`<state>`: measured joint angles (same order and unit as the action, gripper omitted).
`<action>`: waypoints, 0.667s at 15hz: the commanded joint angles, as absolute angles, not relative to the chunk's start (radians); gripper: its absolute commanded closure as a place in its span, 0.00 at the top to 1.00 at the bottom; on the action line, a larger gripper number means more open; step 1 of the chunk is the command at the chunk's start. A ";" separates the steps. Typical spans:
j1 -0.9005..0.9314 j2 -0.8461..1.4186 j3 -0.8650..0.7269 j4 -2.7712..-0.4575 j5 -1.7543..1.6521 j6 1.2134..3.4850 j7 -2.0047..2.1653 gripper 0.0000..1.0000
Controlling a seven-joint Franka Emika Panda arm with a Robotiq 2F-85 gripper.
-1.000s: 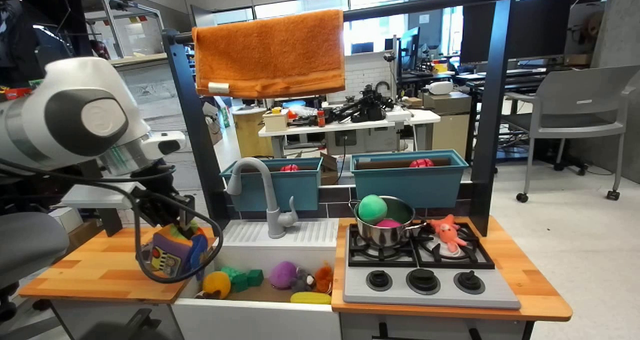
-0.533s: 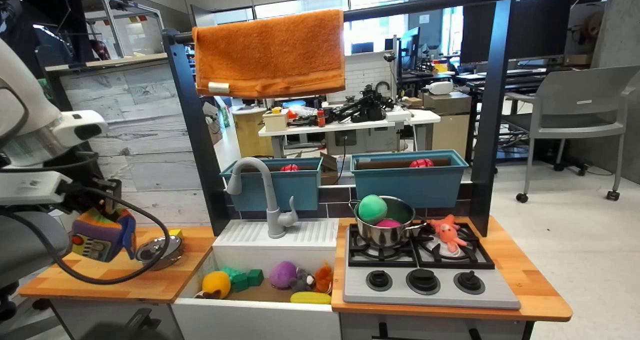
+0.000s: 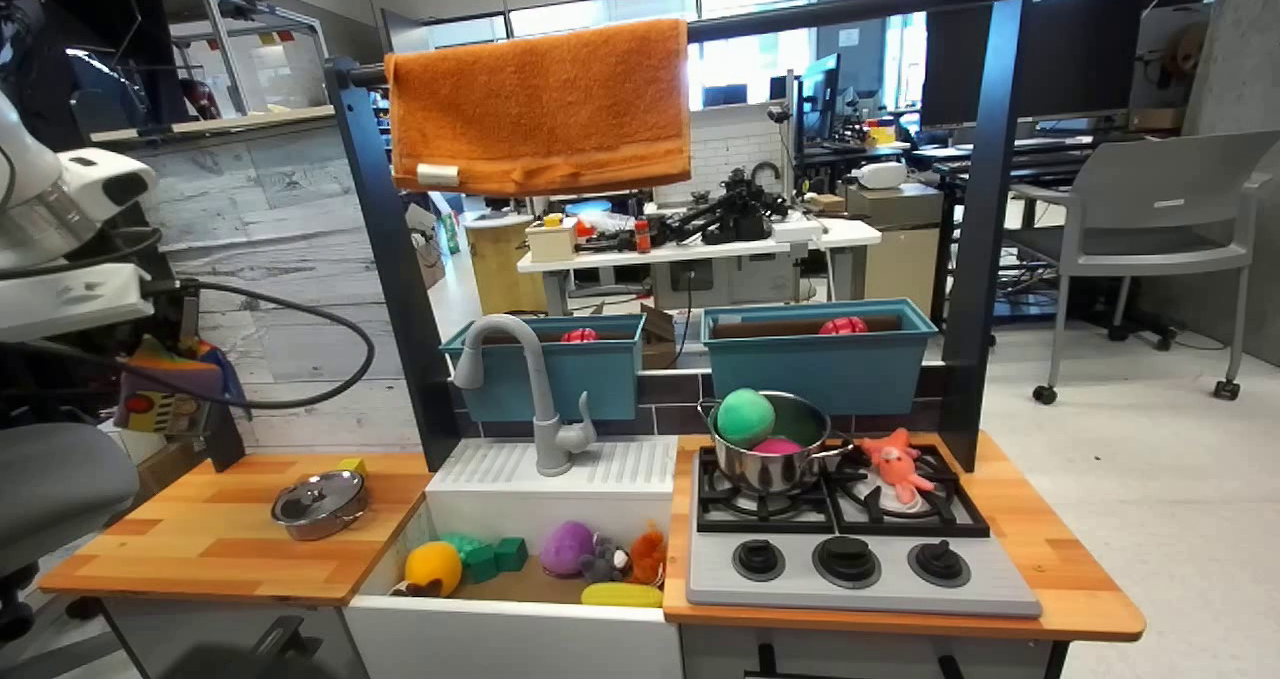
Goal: Remove the toy box out of the sink
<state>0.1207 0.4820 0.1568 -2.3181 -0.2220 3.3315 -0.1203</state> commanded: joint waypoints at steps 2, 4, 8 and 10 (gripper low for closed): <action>0.099 0.619 0.157 -2.147 -0.292 3.403 -0.233 0.07; 0.119 0.661 0.140 -2.092 -0.287 3.419 -0.248 0.07; 0.206 0.697 0.055 -2.046 -0.249 3.433 -0.243 0.68; 0.238 0.711 0.020 -2.032 -0.238 3.443 -0.241 0.83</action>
<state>0.1830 0.6786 0.0751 -2.0696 -0.2622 3.4034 -0.2316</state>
